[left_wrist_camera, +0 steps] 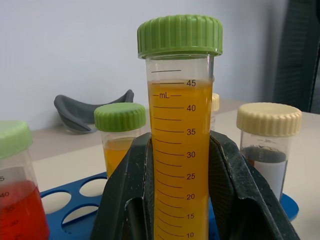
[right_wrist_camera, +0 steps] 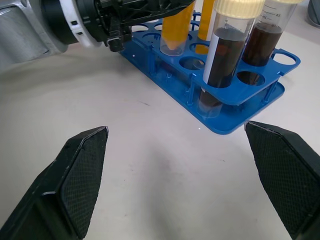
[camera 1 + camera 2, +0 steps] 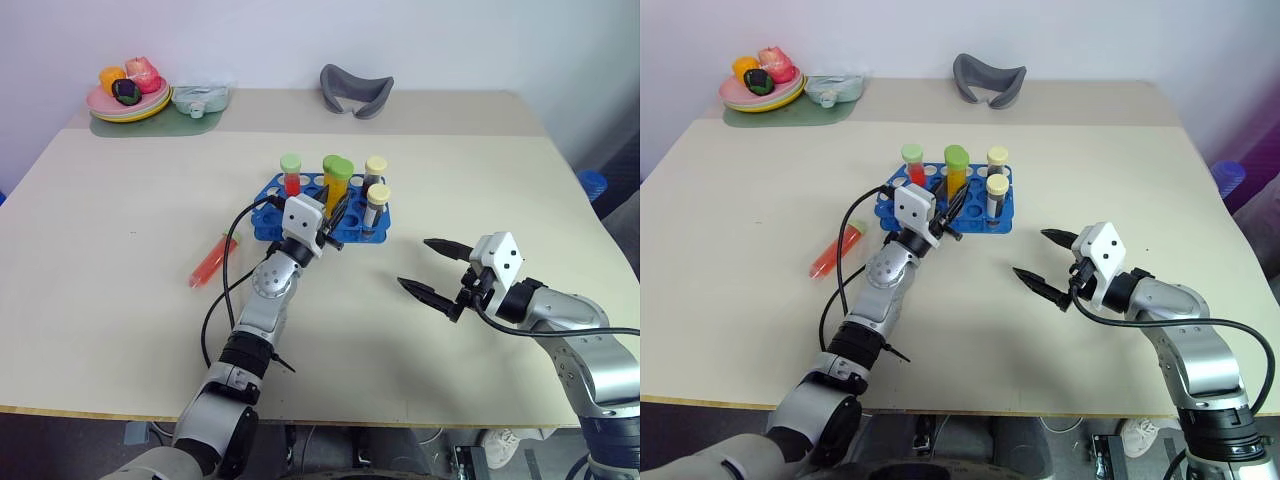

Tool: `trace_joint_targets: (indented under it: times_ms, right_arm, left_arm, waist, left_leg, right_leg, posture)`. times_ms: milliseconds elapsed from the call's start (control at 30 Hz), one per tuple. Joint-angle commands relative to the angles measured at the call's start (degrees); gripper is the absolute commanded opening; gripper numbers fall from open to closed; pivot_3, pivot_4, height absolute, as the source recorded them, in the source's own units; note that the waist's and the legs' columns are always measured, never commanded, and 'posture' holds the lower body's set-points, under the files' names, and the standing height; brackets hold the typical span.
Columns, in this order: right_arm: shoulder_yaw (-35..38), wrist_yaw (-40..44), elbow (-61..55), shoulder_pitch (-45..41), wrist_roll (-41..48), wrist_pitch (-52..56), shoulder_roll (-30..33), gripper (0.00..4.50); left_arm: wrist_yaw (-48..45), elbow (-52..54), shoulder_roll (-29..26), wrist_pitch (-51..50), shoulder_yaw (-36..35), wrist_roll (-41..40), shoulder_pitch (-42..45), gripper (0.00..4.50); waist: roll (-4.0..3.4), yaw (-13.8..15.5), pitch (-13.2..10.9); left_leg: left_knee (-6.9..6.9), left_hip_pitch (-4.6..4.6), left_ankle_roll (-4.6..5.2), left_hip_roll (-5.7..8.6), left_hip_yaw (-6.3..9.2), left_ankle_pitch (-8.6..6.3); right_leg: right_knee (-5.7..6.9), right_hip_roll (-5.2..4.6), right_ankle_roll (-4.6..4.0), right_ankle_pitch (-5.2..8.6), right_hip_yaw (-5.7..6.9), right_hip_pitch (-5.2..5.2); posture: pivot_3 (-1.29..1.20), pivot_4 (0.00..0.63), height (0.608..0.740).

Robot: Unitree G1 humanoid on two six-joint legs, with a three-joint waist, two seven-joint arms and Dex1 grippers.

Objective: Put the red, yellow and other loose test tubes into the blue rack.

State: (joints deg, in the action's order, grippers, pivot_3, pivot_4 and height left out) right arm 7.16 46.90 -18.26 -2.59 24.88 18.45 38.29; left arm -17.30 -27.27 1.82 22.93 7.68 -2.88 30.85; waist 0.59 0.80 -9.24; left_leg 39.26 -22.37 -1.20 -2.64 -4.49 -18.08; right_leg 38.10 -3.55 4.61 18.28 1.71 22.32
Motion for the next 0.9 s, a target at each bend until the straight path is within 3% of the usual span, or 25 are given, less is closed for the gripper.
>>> trace_joint_targets:
  times_ms: [33,900]
  right_arm:
    - [0.61,-0.05,-1.57,-0.7,0.54,0.0,0.01,4.5]
    - [0.56,-1.97,-5.25,-1.19,1.31,3.6,-0.03,4.5]
  left_arm:
    - [0.25,2.01,-0.12,-0.06,-0.11,0.62,-0.77,0.85]
    - [0.94,-4.36,0.9,1.96,-1.84,-0.52,1.69,0.85]
  waist:
    - [0.0,0.0,0.0]
    - [0.0,0.0,0.0]
  left_leg:
    - [0.0,0.0,0.0,0.0,0.0,0.0]
    - [0.0,0.0,0.0,0.0,-0.01,0.0]
  right_leg:
    - [0.0,0.0,0.0,0.0,0.0,0.0]
    - [0.01,-0.01,0.0,0.0,0.0,0.01]
  posture:
    - [0.0,0.15,0.735]
    - [0.0,0.15,0.735]
